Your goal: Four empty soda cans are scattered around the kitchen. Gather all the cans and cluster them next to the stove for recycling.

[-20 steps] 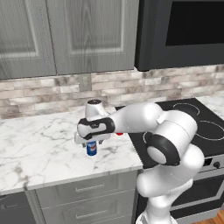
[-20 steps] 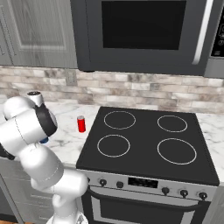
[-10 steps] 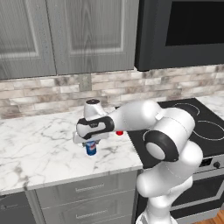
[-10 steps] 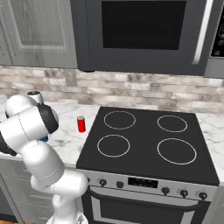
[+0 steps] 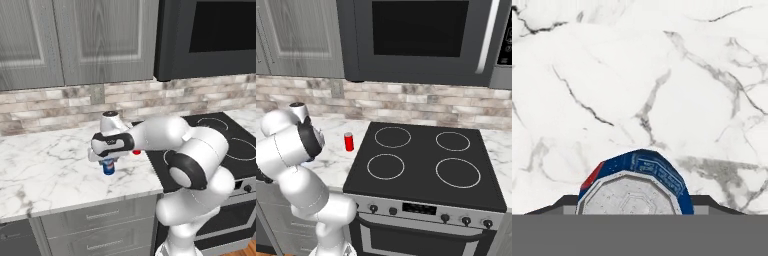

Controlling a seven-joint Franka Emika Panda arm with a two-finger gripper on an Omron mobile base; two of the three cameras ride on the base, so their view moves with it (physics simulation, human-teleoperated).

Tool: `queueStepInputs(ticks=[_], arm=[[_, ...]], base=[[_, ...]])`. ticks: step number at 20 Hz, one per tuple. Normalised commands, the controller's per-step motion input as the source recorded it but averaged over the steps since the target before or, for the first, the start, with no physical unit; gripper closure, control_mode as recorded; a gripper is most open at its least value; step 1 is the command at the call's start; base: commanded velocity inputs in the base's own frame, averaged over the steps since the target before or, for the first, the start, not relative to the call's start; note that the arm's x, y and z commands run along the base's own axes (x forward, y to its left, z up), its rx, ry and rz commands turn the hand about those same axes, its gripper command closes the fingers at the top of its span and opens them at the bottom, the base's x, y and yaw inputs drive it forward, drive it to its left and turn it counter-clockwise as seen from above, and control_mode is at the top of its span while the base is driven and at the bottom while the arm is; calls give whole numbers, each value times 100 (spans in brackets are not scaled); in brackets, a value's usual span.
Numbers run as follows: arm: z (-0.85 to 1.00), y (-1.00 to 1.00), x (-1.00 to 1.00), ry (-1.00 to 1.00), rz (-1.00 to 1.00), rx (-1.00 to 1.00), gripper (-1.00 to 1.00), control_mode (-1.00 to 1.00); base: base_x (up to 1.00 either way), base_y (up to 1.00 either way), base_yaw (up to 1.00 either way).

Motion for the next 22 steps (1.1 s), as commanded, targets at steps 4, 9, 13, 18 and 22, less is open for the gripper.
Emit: queueStepInputs(ticks=[4, 9, 13, 18, 22], arm=[[0, -45, -1, -10, 0, 0, 100, -100], [0, -44, 1, -3, -5, 0, 100, -100], [0, -49, 1, 0, -6, 0, 100, -100], [0, -51, 13, 0, -2, 0, 100, -100], [0, -46, 24, 0, 0, 0, 100, -100]], base=[[0, 0, 0], [0, 0, 0], [0, 0, 0], [0, 0, 0], [0, 0, 0]])
